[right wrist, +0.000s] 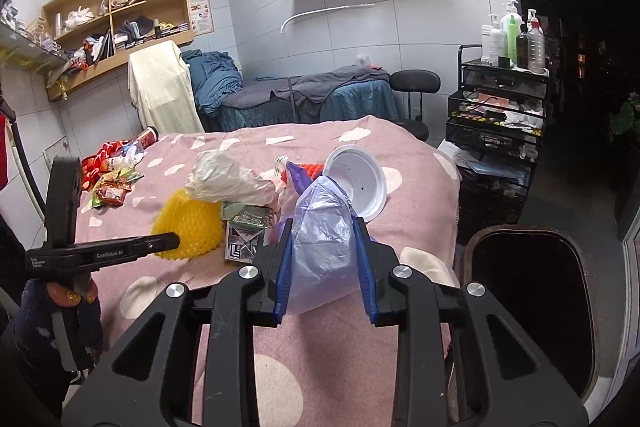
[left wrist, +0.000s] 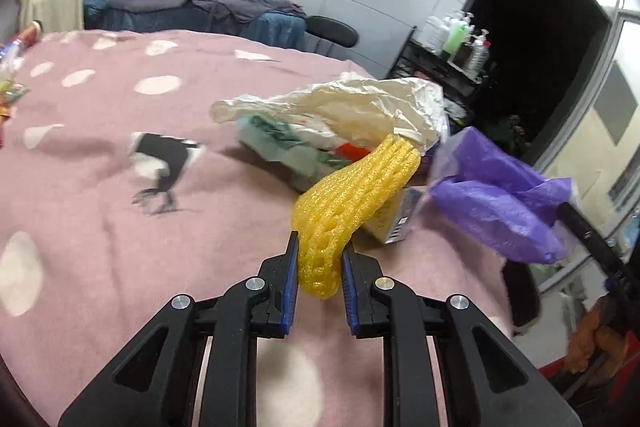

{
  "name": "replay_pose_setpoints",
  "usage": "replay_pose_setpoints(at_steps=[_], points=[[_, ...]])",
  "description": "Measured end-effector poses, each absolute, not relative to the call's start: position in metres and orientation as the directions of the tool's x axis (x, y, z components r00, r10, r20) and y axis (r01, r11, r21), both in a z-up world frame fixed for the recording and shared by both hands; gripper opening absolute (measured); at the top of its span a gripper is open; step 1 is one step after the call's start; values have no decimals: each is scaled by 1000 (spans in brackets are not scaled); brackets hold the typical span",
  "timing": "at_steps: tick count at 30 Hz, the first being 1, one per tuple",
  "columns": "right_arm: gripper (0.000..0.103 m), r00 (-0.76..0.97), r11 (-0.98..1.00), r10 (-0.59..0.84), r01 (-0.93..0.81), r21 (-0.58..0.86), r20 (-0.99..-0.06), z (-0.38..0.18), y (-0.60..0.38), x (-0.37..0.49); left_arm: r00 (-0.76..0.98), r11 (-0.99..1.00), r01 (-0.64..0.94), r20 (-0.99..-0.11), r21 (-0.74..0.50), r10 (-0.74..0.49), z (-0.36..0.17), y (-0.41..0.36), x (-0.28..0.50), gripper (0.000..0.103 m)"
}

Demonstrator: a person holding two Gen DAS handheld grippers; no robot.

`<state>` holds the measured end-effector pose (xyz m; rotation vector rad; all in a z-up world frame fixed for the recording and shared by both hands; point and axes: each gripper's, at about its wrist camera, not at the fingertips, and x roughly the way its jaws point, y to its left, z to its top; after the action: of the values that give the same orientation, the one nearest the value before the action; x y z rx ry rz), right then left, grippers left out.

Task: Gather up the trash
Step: 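Carry both items to the bin and open the right tool to drop the purple bag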

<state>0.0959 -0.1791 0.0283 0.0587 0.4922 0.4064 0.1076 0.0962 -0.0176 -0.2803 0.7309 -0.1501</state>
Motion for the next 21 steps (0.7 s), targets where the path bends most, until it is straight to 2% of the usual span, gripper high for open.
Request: replay_pose_setpoints(at_steps=[6, 10, 15, 21], points=[[29, 819, 921, 390, -353, 167, -421, 33, -191, 82, 768, 987, -127, -640, -103, 31, -7, 115, 91, 19], [29, 829, 923, 386, -345, 173, -405, 35, -196, 74, 792, 969, -220, -600, -110, 112, 7, 138, 89, 19], [29, 849, 931, 364, -320, 176, -383, 40, -206, 68, 845, 971, -201, -525, -129, 105, 28, 138, 74, 19], [29, 882, 951, 302, -254, 175, -361, 45, -228, 63, 884, 988, -62, -468, -143, -12, 44, 97, 78, 19]])
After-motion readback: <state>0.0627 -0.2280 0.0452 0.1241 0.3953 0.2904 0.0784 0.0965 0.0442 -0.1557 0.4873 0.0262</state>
